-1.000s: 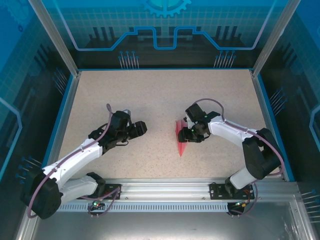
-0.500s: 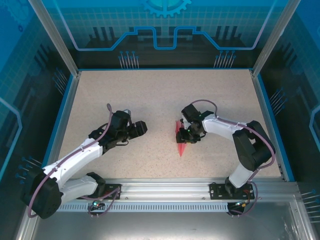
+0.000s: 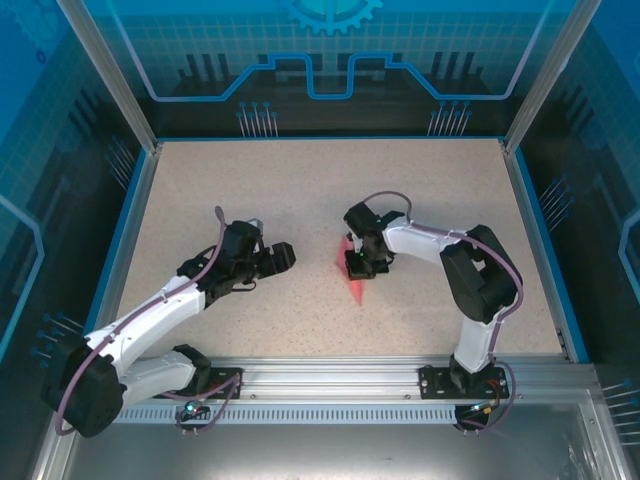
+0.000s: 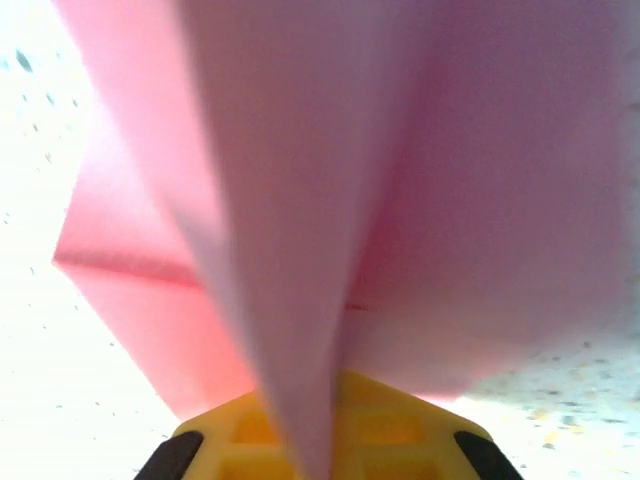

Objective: Fold a paper plane with a square sheet of paper (fold left side to right side)
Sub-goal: Pick up the paper plane at the center of the table, then place the paper plane at the center of the table.

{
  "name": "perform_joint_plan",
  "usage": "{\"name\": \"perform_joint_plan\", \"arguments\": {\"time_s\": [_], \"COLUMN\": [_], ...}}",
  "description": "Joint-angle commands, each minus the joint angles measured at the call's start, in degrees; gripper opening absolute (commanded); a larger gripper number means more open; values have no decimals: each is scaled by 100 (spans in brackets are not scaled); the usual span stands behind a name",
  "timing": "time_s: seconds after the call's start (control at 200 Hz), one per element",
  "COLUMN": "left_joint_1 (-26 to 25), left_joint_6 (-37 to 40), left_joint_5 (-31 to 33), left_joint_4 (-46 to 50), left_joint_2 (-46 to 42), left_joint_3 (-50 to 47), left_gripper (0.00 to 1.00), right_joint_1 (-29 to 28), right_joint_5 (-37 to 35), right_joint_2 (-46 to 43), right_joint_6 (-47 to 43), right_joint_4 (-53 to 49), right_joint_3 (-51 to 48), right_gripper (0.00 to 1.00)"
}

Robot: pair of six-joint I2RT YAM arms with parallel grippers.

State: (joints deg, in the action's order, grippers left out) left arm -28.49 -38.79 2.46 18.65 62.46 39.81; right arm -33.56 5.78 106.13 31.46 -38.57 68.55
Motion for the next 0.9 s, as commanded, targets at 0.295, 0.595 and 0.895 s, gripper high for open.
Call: {"name": "perform_joint_plan", "arguments": {"time_s": [0.295,0.595,0.895], "left_joint_1": [65,65,63], "left_joint_6": [843,958,1005], "left_joint_5": [-295,-328,-268], "left_joint_4": [-17,109,259], "left_joint_2": [-309,-388,-327], "left_joint_3": [307,297,432], "left_gripper": [99,99,99], "right_joint_1": [962,1151,1148], "right_joint_5": [-1084,-1019,-867], "right_joint_2": [1472,2580,2905], "right_joint_6": [-659,-859,-914], "right_joint_4": [-1547,-1852,-1944], "right_joint_3": [2847,4003,4026], "right_gripper": [5,8,23]}}
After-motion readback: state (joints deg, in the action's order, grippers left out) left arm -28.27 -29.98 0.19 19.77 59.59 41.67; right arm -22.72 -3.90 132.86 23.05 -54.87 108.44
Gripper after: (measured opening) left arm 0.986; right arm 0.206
